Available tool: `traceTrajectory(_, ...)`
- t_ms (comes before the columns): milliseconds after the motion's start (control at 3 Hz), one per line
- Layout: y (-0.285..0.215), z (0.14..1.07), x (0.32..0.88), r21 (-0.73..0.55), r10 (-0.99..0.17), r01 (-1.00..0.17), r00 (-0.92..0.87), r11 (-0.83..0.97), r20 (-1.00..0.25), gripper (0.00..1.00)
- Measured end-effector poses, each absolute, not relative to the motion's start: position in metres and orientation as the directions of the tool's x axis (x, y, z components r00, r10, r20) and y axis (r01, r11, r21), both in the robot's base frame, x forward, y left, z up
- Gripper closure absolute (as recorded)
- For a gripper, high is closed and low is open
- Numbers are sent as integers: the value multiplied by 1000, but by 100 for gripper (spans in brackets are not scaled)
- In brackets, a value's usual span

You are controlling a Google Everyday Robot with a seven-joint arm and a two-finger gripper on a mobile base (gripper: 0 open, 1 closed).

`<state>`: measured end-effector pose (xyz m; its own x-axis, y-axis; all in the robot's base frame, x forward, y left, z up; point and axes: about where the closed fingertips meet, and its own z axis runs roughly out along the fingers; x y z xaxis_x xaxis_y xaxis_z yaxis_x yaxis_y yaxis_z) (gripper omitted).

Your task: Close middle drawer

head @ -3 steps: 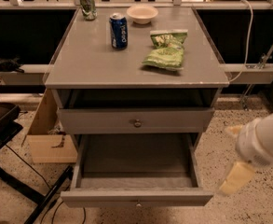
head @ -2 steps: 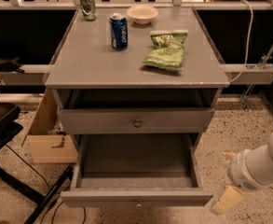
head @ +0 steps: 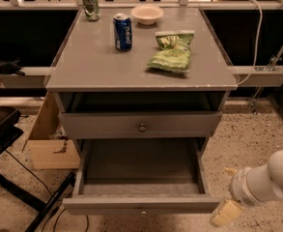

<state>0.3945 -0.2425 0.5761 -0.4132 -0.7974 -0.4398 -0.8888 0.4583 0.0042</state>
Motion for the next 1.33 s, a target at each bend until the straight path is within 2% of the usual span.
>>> traceTrajectory(333, -236, 584, 398, -12, -811, -896, -395, 443, -431, 0)
traceTrajectory(1000, -223, 444, 363, 115, -701, -875, -450, 471, -554, 50)
traceTrajectory(1333, -212, 390, 369, 139, -632, -869, -447, 475, -633, 73)
